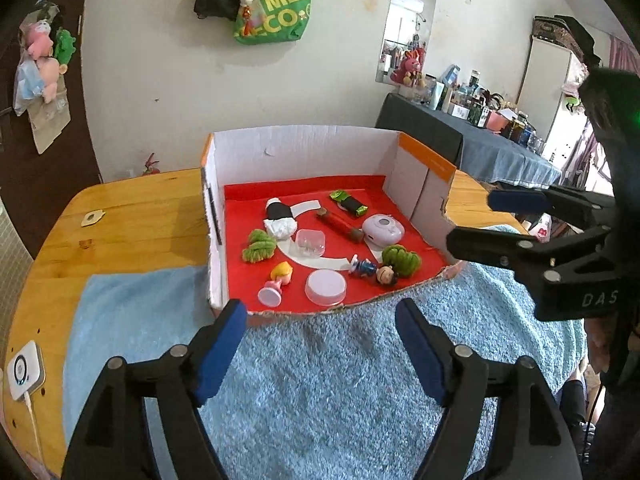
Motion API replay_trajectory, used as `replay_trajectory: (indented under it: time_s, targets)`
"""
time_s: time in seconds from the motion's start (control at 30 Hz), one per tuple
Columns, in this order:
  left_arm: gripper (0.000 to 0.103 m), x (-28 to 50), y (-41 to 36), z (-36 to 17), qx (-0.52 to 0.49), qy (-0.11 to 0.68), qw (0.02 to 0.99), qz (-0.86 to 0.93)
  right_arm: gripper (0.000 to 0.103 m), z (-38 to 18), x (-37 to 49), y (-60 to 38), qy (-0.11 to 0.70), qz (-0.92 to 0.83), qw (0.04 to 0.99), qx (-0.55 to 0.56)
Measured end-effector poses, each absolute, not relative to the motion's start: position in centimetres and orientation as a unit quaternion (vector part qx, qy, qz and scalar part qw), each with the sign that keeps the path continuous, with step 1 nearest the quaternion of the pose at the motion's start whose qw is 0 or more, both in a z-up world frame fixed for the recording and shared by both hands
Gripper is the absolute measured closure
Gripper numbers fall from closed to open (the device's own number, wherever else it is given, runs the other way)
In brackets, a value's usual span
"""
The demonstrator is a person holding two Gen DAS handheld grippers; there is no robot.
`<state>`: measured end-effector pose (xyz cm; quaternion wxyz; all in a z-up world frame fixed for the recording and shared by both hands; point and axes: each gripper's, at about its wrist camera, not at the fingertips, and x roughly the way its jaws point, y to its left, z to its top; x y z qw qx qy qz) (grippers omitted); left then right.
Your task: Organize objects
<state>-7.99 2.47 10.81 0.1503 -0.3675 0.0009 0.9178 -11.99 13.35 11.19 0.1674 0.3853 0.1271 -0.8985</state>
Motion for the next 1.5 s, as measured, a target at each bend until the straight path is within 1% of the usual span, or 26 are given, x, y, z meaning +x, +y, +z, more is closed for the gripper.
replay_trajectory:
  time_s: [0.1,0.33,0.4,0.43,0.57,0.77,0.8,1.0,1.13,1.33,1.43,1.5]
  targets:
    - [0.016,-7.3,2.3,10.9,-0.361,0.001,0.145,0.921,0.011,11.0,-10.9,13.6,0.113,-0.906,0.161,0.375]
    - [0.013,-6.2,2.0,10.1,-0.356,-0.007,0.136,0.925,0.011,9.7,-8.7,14.4,0.087,-0.916,0.141,0.364]
    - [0.009,-6.0,1.9,9.5,-0.357,-0.010,0.134,0.924,0.007,9.1,-8.3,14.5,0.087,-0.919,0.132,0.361]
    - [0.009,-5.8,1.8,9.2,-0.356,-0.013,0.133,0.925,0.006,8.6,-8.1,14.6,0.082,-0.920,0.130,0.361]
    - [0.006,-5.5,1.6,7.9,-0.357,-0.019,0.123,0.926,0.006,6.9,-7.8,15.1,0.065,-0.920,0.123,0.368]
    - [0.005,-5.8,1.6,6.0,-0.373,-0.019,0.106,0.922,0.006,4.2,-8.4,16.3,0.053,-0.916,0.088,0.387]
    - [0.004,-5.8,1.6,5.7,-0.374,-0.020,0.106,0.921,0.006,3.6,-8.5,16.5,0.052,-0.915,0.083,0.392]
    - [0.002,-6.2,2.1,3.9,-0.389,-0.016,0.100,0.916,0.006,1.1,-8.9,17.0,0.049,-0.904,0.075,0.419]
    - [0.002,-6.6,2.0,3.0,-0.394,-0.022,0.083,0.915,0.006,0.2,-9.1,17.3,0.046,-0.902,0.065,0.425]
    - [0.002,-7.2,2.2,1.8,-0.405,-0.009,0.069,0.912,0.005,-1.1,-9.7,17.6,0.057,-0.895,0.045,0.440]
    - [0.002,-7.8,2.4,1.0,-0.425,-0.007,0.053,0.903,0.000,-1.4,-9.6,17.3,0.073,-0.896,0.040,0.437]
    - [0.001,-7.8,2.6,0.8,-0.422,0.004,0.044,0.906,0.000,-1.4,-9.6,17.4,0.071,-0.895,0.039,0.438]
